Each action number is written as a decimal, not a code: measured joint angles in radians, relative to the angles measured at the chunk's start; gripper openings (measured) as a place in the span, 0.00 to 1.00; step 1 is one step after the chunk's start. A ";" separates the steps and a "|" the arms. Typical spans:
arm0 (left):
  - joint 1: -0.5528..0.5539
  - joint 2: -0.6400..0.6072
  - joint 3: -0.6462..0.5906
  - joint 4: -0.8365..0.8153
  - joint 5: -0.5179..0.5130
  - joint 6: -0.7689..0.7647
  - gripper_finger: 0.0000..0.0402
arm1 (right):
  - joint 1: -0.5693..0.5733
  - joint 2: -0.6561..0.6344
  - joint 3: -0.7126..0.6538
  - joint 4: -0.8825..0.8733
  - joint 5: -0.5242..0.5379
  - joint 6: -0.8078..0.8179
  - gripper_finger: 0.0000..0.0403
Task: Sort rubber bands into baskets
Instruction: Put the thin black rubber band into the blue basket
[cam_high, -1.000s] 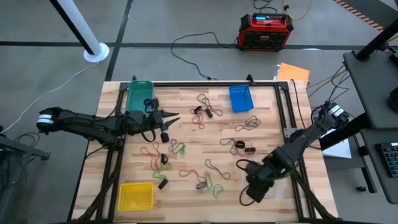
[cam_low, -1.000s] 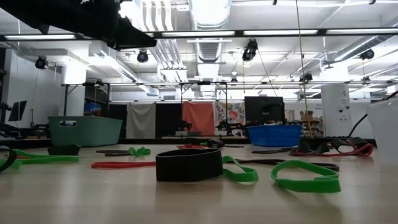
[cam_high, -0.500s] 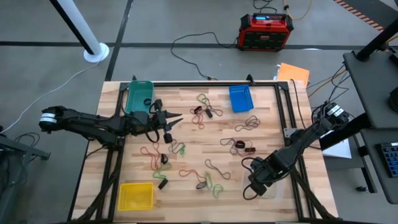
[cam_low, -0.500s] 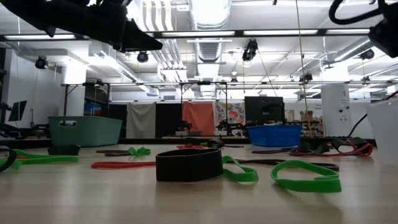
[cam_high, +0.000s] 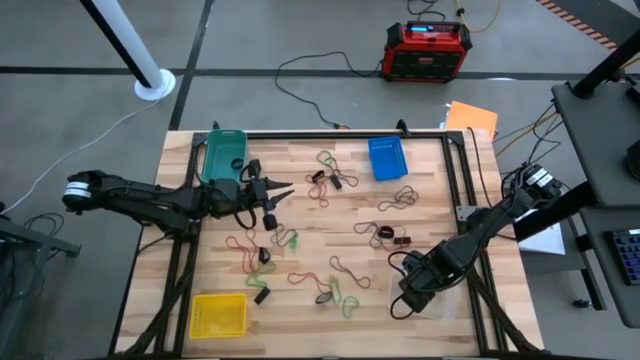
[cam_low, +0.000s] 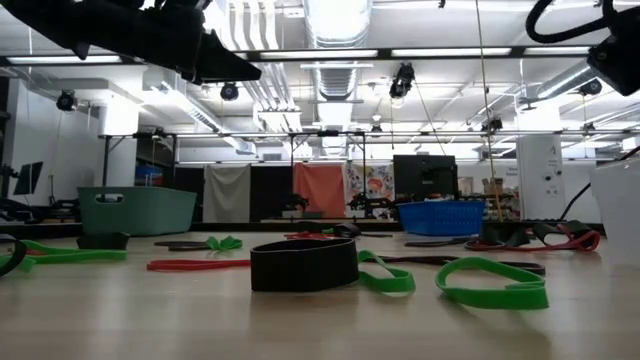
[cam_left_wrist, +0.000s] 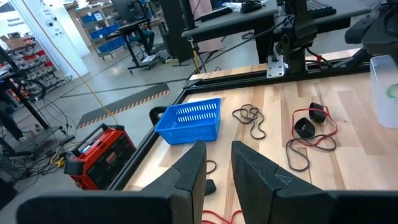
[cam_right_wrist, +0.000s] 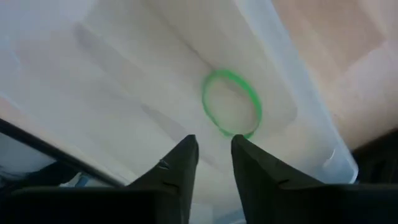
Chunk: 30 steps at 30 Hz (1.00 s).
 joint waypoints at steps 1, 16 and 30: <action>0.000 0.000 0.000 -0.005 0.006 -0.005 0.15 | -0.004 0.000 0.005 -0.001 0.036 -0.025 0.27; 0.000 -0.020 0.000 -0.075 0.041 0.009 0.15 | -0.364 0.021 0.194 0.010 0.374 -0.521 0.31; 0.000 -0.158 0.050 -0.426 -0.133 -0.100 0.15 | -0.614 0.246 0.209 0.098 0.375 -1.306 0.31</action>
